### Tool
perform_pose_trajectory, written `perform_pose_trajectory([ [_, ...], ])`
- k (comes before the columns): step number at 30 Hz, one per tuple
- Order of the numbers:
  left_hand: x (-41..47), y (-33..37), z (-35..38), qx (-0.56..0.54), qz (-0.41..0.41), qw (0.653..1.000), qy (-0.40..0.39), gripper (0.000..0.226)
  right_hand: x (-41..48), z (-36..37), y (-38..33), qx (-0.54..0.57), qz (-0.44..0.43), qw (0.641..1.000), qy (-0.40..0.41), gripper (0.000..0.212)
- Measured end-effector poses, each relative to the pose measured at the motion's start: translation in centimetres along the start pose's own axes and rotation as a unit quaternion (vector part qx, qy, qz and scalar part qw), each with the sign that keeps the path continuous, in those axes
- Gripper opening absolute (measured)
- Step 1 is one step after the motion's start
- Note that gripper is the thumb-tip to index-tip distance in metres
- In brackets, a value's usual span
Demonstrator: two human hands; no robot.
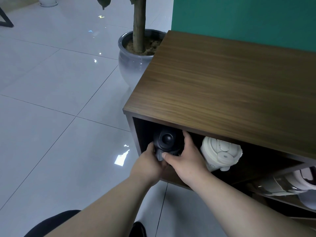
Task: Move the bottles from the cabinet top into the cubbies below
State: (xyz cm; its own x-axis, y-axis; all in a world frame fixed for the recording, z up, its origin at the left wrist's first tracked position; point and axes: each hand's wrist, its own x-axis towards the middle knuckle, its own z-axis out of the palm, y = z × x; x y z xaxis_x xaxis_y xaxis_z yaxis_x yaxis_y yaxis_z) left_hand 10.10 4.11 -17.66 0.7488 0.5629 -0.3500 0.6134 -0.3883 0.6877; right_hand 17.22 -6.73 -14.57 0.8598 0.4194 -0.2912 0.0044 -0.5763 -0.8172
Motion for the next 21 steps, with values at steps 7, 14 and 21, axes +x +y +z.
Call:
perform_pose_trajectory([
  [7, 0.0, -0.3, 0.1, -0.009, -0.005, 1.000, -0.003, 0.043, 0.0, -0.2, 0.0, -0.023, -0.005, 1.000, -0.010, 0.087],
  [14, 0.0, -0.1, 0.1, -0.005, -0.058, 0.997, -0.059, 0.046, -0.9, -0.8, 0.3, -0.060, 0.006, 0.996, -0.065, 0.116],
  [21, -1.8, 0.5, -0.1, 0.063, -0.014, 0.986, -0.154, 0.024, -4.6, -2.9, 1.9, -0.061, 0.005, 0.988, -0.140, 0.106],
])
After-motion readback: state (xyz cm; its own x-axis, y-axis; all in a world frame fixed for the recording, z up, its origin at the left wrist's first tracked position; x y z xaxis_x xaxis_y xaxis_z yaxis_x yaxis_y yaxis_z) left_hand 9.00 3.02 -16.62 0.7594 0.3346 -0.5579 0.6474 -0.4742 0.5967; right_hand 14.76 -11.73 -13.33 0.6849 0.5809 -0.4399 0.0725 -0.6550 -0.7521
